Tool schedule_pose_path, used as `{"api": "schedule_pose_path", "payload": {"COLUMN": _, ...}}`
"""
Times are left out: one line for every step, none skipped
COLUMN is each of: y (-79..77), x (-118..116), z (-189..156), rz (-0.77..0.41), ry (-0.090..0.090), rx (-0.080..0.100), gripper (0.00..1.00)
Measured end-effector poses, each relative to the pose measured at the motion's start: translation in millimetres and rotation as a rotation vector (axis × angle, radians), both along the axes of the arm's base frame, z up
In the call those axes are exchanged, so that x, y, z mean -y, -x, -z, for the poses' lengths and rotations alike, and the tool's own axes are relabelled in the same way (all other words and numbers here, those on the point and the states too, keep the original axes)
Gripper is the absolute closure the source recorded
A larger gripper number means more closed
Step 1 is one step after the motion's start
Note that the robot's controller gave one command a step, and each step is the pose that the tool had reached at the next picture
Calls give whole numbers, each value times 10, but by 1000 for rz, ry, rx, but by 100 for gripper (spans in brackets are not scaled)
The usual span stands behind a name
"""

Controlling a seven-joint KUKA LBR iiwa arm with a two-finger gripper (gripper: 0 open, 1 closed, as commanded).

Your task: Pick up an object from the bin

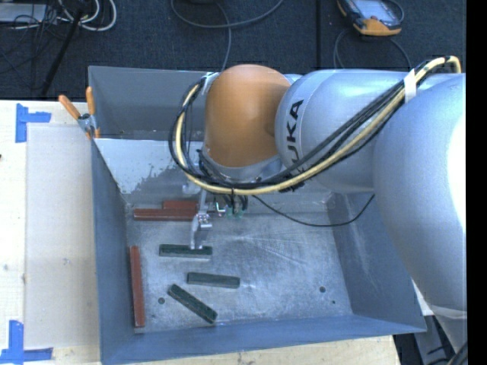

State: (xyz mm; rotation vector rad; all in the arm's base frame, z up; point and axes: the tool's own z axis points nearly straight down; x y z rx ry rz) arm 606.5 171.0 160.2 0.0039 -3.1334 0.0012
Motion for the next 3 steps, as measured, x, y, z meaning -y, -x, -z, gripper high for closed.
{"api": "schedule_pose_path", "payload": {"y": -17, "x": 6, "z": -49, "rz": 2, "ry": -1, "rx": 7, "gripper": 0}}
{"api": "schedule_pose_path", "payload": {"y": 104, "x": 179, "z": 840, "rz": -103, "ry": -5, "rx": 16, "gripper": 100}}
{"api": "schedule_pose_path", "payload": {"y": 104, "x": 180, "z": 840, "rz": -102, "ry": -5, "rx": 16, "gripper": 100}}
